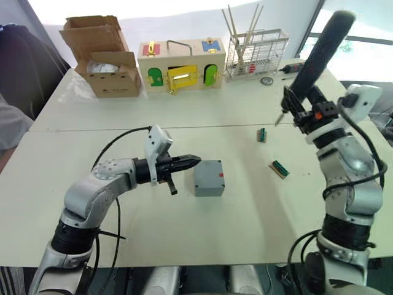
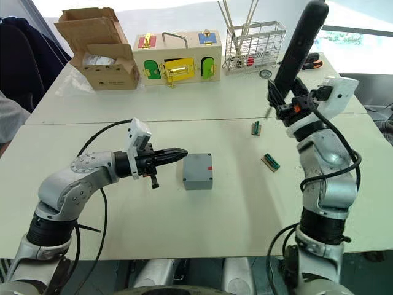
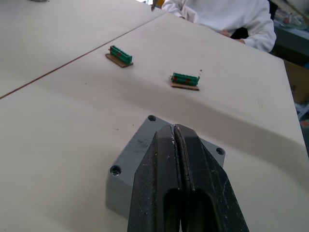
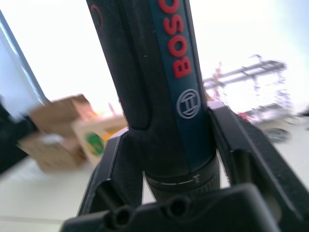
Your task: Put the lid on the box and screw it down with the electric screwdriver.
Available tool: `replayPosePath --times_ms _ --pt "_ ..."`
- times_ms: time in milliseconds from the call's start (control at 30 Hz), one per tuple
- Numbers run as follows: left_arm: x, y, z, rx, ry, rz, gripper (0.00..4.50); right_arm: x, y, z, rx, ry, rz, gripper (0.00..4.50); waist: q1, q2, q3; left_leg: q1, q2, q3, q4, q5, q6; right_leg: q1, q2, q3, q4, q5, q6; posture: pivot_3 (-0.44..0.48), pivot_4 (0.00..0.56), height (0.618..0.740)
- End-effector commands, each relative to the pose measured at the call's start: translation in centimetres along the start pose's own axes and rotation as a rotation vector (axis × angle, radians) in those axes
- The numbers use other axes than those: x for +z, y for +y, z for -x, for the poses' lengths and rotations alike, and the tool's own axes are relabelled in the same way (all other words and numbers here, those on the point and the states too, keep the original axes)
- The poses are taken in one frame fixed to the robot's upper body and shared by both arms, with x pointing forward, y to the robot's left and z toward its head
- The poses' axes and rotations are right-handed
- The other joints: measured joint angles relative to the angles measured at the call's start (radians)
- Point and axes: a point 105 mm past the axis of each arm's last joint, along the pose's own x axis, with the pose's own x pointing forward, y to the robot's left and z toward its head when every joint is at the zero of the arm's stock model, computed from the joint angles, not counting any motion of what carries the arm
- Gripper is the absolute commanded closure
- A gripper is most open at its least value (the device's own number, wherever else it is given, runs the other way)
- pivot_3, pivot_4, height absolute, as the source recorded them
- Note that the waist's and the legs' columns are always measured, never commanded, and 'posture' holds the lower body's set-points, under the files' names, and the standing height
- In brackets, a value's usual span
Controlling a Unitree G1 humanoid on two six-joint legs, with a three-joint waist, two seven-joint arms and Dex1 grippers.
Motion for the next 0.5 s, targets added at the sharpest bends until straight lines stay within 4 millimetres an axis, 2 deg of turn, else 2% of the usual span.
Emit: replayPosePath --times_ms 33,100,300,500 --pt "-0.8 -0.4 -0.1 -0.005 0.048 -0.061 4.5 -0.2 3.8 0.4 0.118 -0.02 -0.154 2.73 -0.004 0.0 0.0 0.0 0.0 0.0 -0.001 0.0 0.0 -0.001 0.0 0.0 0.0 0.0 0.0 0.0 0.15 0.74" --pt "-1.1 -0.4 -0.3 -0.007 0.057 -0.066 4.5 -0.7 5.1 0.5 0.147 -0.009 -0.178 2.73 -0.006 0.0 0.0 -0.001 0.0 0.0 -0.003 0.0 0.0 -0.002 0.0 0.0 0.001 0.0 0.0 0.0 0.15 0.74" --pt "-2.5 0.1 -1.3 -0.017 0.121 -0.094 4.5 -2.4 7.0 0.6 0.215 0.037 -0.193 2.73 0.001 0.001 0.0 -0.001 -0.001 0.0 -0.001 0.0 0.0 -0.001 0.0 0.0 -0.001 0.0 0.0 0.0 0.15 0.74" --pt "-3.4 0.0 -1.6 -0.044 0.16 -0.114 4.5 -2.6 7.3 1.0 0.232 0.046 -0.193 2.73 -0.003 0.001 0.0 -0.001 0.0 0.0 -0.001 0.0 0.0 -0.002 0.0 0.0 -0.001 0.0 0.0 0.0 0.15 0.74"
